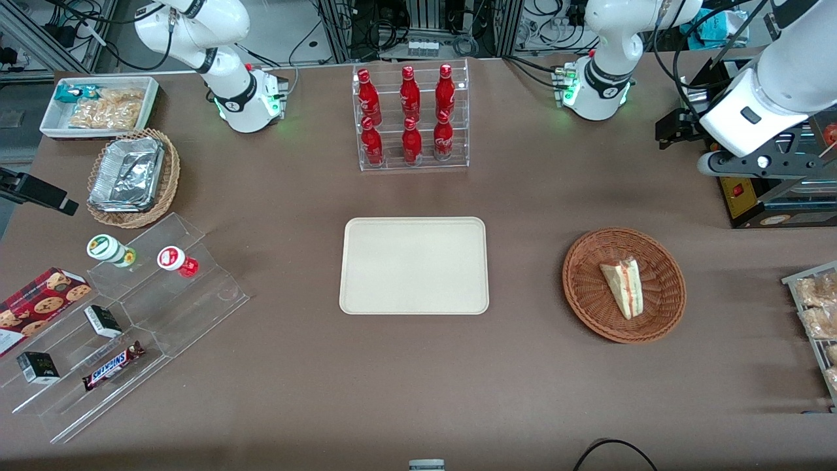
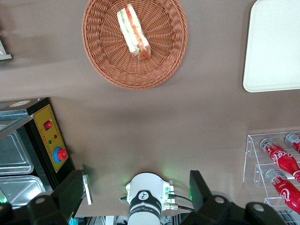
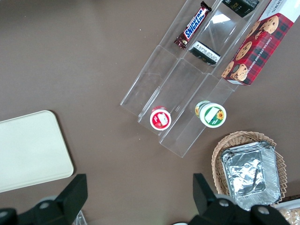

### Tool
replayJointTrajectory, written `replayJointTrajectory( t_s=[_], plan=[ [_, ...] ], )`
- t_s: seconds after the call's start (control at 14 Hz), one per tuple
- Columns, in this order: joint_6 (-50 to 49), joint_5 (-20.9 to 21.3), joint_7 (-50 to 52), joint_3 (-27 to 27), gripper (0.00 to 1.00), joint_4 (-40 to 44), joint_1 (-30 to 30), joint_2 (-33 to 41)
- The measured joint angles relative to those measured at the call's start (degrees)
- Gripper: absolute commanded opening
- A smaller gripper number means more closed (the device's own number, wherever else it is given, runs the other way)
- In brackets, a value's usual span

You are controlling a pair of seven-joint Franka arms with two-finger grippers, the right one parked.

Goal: Place sandwich from basket to tray
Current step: 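Move the left gripper down over the sandwich in the wicker basket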

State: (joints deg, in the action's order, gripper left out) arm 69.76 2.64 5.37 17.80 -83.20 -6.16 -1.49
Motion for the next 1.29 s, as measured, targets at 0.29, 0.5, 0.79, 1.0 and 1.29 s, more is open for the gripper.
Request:
replayJointTrajectory(
  t_s=[0.29,0.5,0.79,1.0,1.29],
  plan=[
    [0.7,0.1,0.1,0.2,1.0,-0.4,0.0,-0.2],
    [5.2,0.6,0.4,-0.4,1.0,-4.6,-0.7,-3.2],
    [26.1,0.9,6.8,-1.2,1.0,-16.9,-2.6,-8.8],
    [38.9,0.9,16.5,-1.4,1.0,-24.0,-3.5,-12.7],
    [50.0,0.9,22.7,-1.5,1.0,-27.1,-5.0,-18.5]
  ],
)
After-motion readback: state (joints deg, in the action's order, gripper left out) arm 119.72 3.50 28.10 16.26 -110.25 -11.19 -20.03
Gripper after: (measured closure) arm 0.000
